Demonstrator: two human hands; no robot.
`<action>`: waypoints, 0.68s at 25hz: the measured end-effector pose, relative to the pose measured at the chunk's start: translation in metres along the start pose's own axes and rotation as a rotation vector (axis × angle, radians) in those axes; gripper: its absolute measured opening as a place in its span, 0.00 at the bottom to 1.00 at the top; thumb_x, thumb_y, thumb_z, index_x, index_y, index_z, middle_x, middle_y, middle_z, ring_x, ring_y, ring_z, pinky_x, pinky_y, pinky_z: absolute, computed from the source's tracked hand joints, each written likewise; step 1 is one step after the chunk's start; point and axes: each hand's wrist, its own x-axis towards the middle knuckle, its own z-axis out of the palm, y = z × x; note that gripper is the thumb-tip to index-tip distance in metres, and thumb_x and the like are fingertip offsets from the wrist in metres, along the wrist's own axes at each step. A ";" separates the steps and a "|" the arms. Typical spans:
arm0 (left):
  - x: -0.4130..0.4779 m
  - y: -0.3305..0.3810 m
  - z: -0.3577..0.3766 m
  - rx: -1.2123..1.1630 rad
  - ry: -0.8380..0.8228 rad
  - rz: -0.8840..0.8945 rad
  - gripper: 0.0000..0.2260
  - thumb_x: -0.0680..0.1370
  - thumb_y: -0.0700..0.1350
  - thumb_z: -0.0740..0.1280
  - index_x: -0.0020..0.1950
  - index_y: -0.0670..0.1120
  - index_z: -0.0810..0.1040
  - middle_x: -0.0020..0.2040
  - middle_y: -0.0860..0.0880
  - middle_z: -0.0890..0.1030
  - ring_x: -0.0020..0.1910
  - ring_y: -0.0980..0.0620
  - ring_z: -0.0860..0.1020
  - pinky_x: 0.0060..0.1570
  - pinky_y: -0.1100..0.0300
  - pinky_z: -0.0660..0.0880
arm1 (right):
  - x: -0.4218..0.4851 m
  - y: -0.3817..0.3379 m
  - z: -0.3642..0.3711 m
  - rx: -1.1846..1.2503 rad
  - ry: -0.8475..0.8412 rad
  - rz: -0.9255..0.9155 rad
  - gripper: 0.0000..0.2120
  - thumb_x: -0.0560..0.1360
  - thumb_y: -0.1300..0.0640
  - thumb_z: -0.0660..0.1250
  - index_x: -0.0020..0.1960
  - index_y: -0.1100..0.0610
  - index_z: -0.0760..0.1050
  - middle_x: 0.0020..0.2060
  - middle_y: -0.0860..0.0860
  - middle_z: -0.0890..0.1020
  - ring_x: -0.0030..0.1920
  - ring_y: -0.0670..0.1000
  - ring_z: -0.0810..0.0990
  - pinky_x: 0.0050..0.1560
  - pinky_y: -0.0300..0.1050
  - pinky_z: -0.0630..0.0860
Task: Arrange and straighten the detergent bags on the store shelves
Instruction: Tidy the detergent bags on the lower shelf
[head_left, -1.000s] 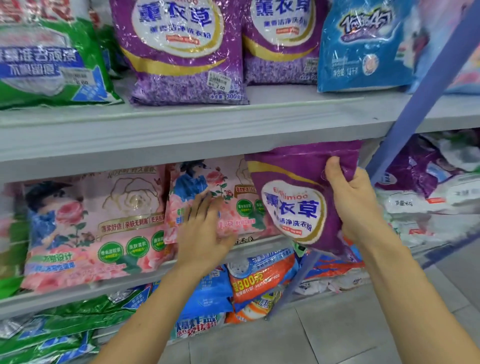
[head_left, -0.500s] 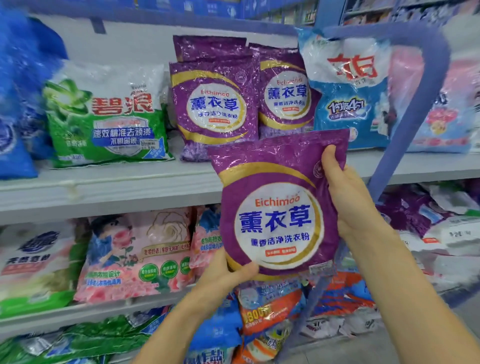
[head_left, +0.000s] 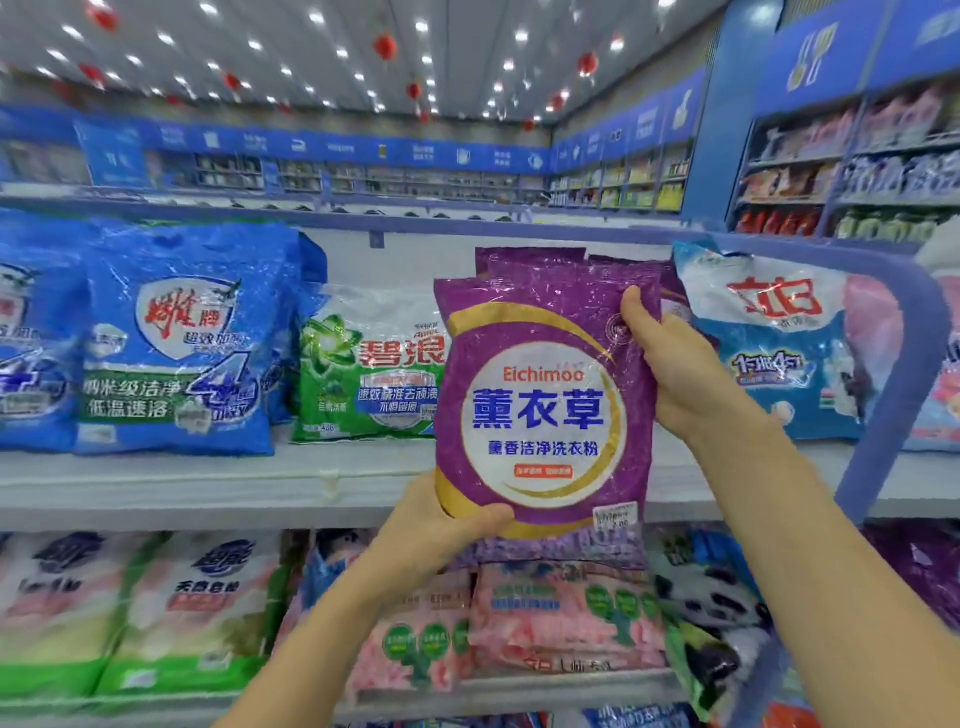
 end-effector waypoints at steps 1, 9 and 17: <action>0.002 0.005 -0.007 -0.008 0.019 0.013 0.20 0.66 0.48 0.75 0.57 0.54 0.76 0.52 0.57 0.83 0.54 0.57 0.80 0.52 0.65 0.76 | 0.005 -0.004 0.007 -0.013 -0.026 0.014 0.13 0.77 0.47 0.59 0.48 0.54 0.77 0.38 0.49 0.85 0.39 0.49 0.84 0.38 0.44 0.82; 0.055 0.033 -0.037 -0.049 0.227 0.100 0.18 0.65 0.44 0.77 0.52 0.53 0.77 0.42 0.62 0.84 0.45 0.64 0.81 0.42 0.73 0.75 | 0.002 0.026 -0.003 -0.253 -0.171 0.067 0.21 0.67 0.39 0.60 0.50 0.52 0.78 0.46 0.49 0.84 0.49 0.51 0.80 0.55 0.50 0.74; 0.098 0.033 0.007 -0.045 0.043 -0.050 0.18 0.72 0.45 0.71 0.61 0.47 0.75 0.48 0.52 0.82 0.49 0.53 0.80 0.44 0.63 0.78 | -0.008 0.039 -0.043 -0.316 0.182 0.023 0.14 0.77 0.47 0.59 0.44 0.54 0.79 0.38 0.46 0.84 0.39 0.45 0.81 0.39 0.40 0.75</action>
